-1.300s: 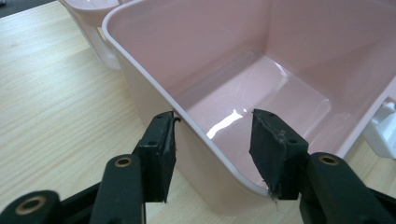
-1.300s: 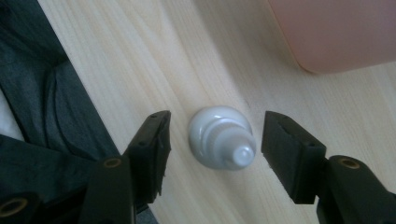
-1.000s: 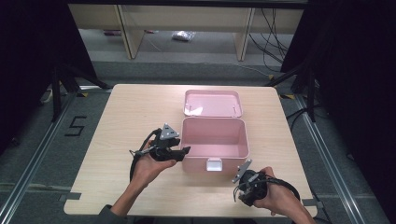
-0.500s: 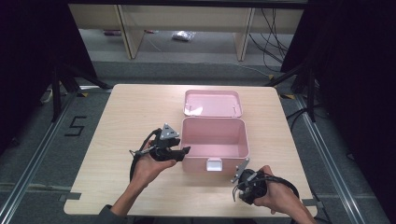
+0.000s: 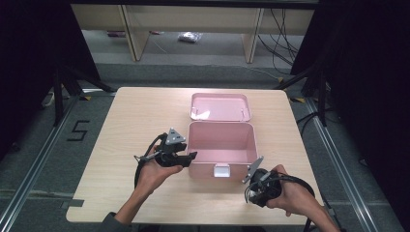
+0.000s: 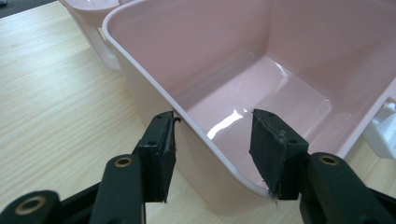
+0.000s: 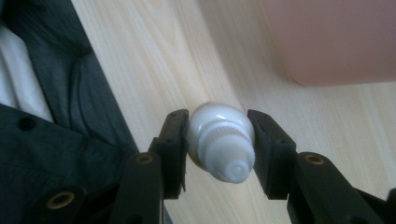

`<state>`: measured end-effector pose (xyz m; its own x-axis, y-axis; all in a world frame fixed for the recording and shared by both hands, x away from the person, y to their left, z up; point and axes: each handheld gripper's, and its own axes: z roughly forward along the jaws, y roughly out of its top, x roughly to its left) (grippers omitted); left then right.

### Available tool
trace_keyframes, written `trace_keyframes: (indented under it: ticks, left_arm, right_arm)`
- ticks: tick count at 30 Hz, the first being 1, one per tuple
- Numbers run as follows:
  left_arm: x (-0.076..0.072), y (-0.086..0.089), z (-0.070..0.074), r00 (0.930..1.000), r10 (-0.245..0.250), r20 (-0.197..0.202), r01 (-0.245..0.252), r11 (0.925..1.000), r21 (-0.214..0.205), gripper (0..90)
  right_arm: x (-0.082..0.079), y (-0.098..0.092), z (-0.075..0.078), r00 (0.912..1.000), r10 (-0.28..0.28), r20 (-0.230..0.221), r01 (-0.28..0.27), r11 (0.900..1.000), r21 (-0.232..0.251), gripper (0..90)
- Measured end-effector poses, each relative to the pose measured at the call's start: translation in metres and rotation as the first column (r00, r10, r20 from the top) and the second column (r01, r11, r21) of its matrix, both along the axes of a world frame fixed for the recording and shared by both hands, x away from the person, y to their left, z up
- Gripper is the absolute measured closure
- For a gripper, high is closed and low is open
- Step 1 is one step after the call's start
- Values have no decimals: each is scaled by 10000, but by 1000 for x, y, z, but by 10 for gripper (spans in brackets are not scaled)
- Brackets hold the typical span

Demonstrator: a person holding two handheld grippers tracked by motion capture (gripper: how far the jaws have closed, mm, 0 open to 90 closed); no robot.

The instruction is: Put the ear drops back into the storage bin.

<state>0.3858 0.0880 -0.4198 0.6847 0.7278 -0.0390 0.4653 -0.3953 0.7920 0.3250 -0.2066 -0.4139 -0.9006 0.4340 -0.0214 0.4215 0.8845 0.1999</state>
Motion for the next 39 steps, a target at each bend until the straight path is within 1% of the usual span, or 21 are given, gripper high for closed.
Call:
trace_keyframes:
  ticks: [2,4,7,8,9,11,12,14,16,18,21,23,24,29,30,33,35,36,37,38,39]
  left_arm:
    - [0,0,0,10000,16,-13,-16,10000,13,498]
    - [0,-1,0,10000,60,19,-60,10000,40,497]
    - [0,-1,0,10000,62,24,-62,10000,48,497]
    - [0,-1,0,10000,65,25,-65,10000,48,497]
    - [0,-1,0,10000,65,23,-65,10000,43,497]
    - [0,-1,0,10000,68,23,-68,10000,42,497]
    - [0,-1,0,10000,58,24,-58,10000,59,497]
    - [0,-1,0,10000,57,21,-57,10000,67,497]
    - [0,-1,0,10000,63,22,-63,10000,64,497]
    - [0,-1,0,10000,65,17,-65,10000,62,497]
    - [0,-1,0,10000,64,18,-64,10000,65,497]
    - [-1,-1,0,9999,115,34,-115,9999,18,497]
    - [-1,-2,0,9999,110,11,-110,9999,-41,497]
    - [-1,-2,0,9999,112,8,-112,9999,-38,495]
    - [-1,-2,0,9999,111,8,-111,9999,-31,495]
    - [-1,-2,0,9999,113,13,-113,9999,-35,495]
    - [-1,-2,-1,9999,106,23,-106,9999,-39,495]
    - [-1,-2,-1,9999,107,20,-107,9999,-39,495]
    - [-1,-2,-1,9999,108,24,-108,9999,-39,496]
    - [-1,-2,-1,9999,109,22,-109,9999,-35,496]
    - [-1,-2,0,9999,118,19,-118,9999,-22,495]
  right_arm:
    - [2,0,6,9999,158,62,-159,9998,129,603]
    - [4,0,13,9999,109,-80,-108,9999,75,603]
    - [5,1,22,10000,81,0,-81,9994,324,603]
    - [6,1,25,9994,310,137,-314,9990,328,603]
    - [6,1,28,9999,168,-40,-168,9998,129,603]
    - [5,1,33,10000,13,36,-14,9997,234,603]
    - [6,1,34,9997,227,126,-230,9994,271,603]
    - [5,0,38,10000,71,60,-73,9995,314,603]
    - [7,0,41,9997,237,104,-241,9990,385,603]
    - [6,-1,43,10000,67,50,-69,9994,352,603]
    - [7,-3,44,9998,196,2,-196,9991,367,603]
    - [6,-4,45,10000,-70,-34,72,9992,382,603]
    - [7,-5,45,9998,183,16,-183,9985,521,603]
    - [8,-8,50,9999,82,-106,-76,9986,529,603]
    - [8,-8,50,9998,204,46,-206,9980,597,603]
    - [9,-8,54,9998,180,84,-185,9982,569,603]
    - [7,-7,57,9999,-155,-16,156,9989,451,603]
    - [9,-7,58,9999,106,89,-111,9983,565,603]
    - [9,-6,59,9998,186,86,-190,9982,576,603]
    - [8,-5,62,10000,-43,16,42,9986,535,603]
    - [10,-5,62,9998,197,73,-201,9977,645,603]
